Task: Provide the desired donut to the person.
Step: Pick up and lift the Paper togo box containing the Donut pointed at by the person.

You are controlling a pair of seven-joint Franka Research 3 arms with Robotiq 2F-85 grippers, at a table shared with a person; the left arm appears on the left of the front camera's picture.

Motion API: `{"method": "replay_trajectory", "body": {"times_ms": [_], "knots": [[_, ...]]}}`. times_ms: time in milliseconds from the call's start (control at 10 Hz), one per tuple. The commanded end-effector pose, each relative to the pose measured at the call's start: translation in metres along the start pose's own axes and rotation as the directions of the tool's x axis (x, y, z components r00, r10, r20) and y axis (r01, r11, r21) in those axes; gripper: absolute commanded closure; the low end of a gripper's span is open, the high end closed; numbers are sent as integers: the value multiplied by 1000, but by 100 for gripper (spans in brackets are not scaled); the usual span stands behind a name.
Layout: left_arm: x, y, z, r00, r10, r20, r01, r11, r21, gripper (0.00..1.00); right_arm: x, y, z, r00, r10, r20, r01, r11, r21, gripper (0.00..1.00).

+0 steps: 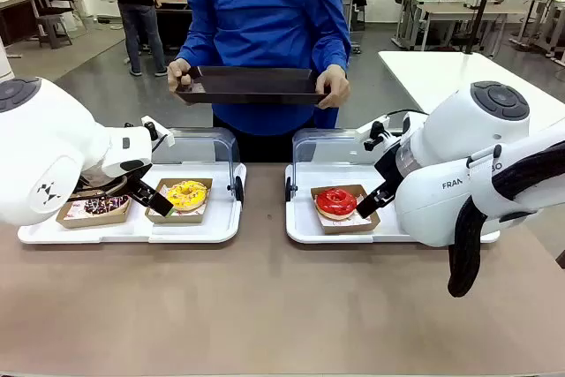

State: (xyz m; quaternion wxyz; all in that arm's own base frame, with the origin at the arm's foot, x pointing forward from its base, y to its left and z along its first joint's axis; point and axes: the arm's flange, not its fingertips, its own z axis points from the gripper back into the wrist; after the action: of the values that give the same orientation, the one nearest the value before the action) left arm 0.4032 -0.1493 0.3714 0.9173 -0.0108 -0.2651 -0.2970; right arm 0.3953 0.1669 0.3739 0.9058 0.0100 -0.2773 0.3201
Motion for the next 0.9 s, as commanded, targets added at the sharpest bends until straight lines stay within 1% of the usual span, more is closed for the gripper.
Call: {"method": "replay_trajectory", "body": {"times_ms": [0, 800], "knots": [[0, 0, 0, 1000, 0, 1, 0, 1000, 0, 0, 0, 0, 0, 1000, 0, 0, 0, 1000, 0, 0], [0, 0, 0, 1000, 0, 1, 0, 1000, 0, 0, 0, 0, 0, 1000, 0, 0, 0, 1000, 0, 0]]}}
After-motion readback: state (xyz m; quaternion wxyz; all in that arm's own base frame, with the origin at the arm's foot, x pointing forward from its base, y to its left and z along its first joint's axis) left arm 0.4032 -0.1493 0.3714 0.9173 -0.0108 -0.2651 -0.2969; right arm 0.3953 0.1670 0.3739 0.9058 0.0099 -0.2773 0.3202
